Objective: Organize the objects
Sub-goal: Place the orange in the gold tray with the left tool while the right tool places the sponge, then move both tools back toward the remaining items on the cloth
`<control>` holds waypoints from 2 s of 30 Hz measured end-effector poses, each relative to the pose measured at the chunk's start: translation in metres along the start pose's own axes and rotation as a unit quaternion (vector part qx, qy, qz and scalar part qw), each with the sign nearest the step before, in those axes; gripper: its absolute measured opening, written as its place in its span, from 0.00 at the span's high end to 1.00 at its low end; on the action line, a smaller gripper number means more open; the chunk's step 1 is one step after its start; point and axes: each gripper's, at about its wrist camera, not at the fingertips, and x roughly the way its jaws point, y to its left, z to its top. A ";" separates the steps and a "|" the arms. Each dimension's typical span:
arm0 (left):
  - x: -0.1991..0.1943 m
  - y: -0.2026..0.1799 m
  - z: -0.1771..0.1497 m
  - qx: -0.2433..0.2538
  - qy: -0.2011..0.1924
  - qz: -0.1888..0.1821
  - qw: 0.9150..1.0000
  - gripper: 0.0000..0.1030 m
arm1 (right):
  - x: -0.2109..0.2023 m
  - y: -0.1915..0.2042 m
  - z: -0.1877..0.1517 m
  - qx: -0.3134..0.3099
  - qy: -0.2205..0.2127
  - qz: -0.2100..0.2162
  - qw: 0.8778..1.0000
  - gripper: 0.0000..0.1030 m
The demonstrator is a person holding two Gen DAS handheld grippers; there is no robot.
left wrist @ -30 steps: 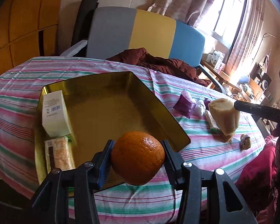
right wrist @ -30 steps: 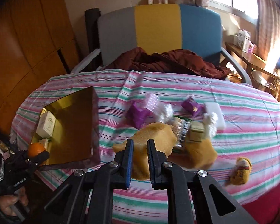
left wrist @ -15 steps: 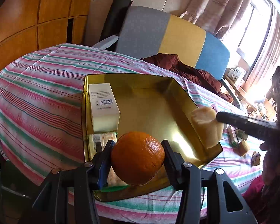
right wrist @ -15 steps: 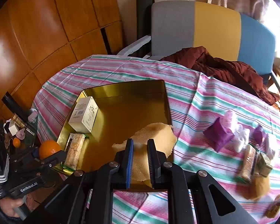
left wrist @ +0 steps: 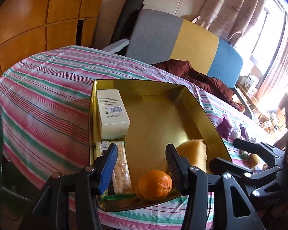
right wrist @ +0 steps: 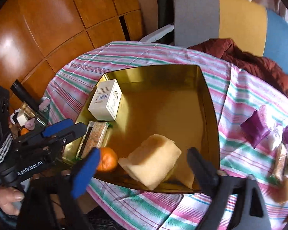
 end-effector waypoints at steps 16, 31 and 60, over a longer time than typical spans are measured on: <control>-0.012 -0.016 -0.015 0.025 -0.005 0.027 0.999 0.49 | -0.035 0.013 -0.011 -0.020 -0.069 -0.112 0.991 0.00; -0.017 -0.034 -0.016 0.046 -0.007 0.022 0.999 0.49 | -0.055 0.006 -0.019 -0.023 -0.100 -0.155 0.983 0.00; 0.006 -0.137 -0.013 0.176 0.008 -0.013 0.984 0.49 | -0.072 -0.089 -0.055 0.068 -0.081 -0.228 0.968 0.00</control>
